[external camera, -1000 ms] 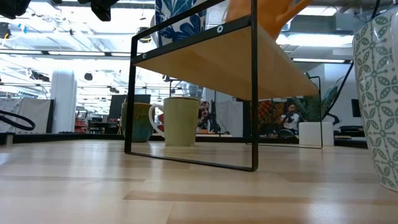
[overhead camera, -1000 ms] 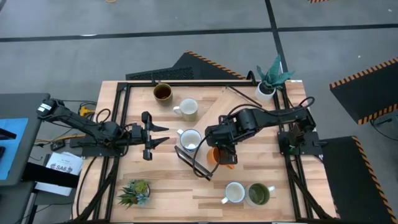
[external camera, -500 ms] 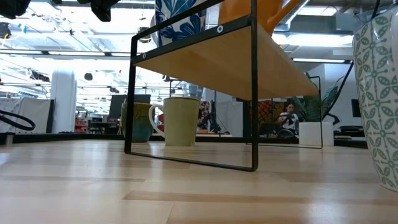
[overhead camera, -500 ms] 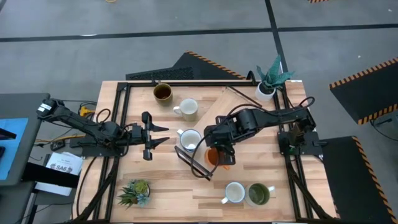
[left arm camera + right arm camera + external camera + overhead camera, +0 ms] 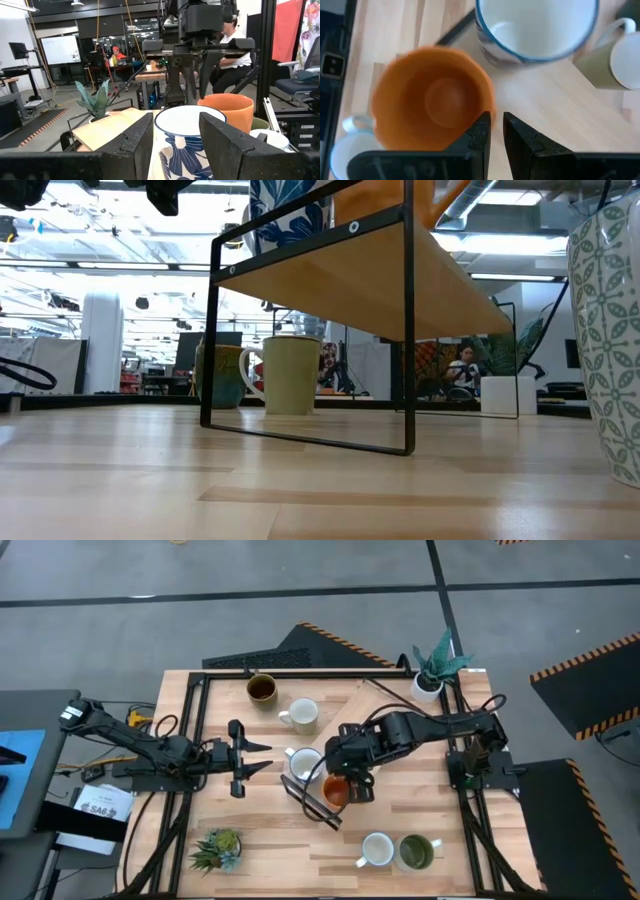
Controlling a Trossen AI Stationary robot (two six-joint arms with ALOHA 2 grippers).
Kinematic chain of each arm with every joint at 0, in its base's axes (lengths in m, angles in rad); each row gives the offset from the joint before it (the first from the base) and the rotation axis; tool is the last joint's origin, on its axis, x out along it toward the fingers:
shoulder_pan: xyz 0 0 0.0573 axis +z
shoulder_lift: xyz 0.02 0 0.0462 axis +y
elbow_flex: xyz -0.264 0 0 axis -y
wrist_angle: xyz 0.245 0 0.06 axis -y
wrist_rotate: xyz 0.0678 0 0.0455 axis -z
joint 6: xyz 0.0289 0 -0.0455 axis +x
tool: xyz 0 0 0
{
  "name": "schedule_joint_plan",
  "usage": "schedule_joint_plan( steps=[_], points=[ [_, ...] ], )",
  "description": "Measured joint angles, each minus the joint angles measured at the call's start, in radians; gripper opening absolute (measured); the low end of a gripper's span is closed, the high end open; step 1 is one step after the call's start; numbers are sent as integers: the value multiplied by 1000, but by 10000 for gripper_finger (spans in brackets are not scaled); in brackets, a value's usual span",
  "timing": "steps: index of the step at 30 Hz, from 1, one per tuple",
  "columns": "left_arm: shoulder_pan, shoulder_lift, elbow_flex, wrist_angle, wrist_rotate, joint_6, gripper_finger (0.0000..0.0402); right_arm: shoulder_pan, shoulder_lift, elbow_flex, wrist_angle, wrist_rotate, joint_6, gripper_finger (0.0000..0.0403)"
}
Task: Place coffee mugs
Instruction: Put the orange mug on the shelf, then put the white mug on the shelf
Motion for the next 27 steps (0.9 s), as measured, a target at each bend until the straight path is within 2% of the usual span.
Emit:
schedule_joint_plan(
  steps=[3,8,12,18,22,27],
  points=[
    [0,0,0,-6,0,-1,147,-1,-36,1,-50,24,-3,77],
    [0,0,0,-21,0,-6,147,3,-125,-4,-185,148,83,77],
    [0,0,0,-30,0,-33,147,34,-266,-104,-169,234,169,77],
    [0,0,0,-35,0,-35,147,107,-534,-461,35,365,273,77],
    [0,0,0,-36,-7,-35,147,138,-720,-773,310,393,284,77],
    [0,0,0,-47,-8,-35,147,141,-904,-1151,705,414,206,77]
  ],
)
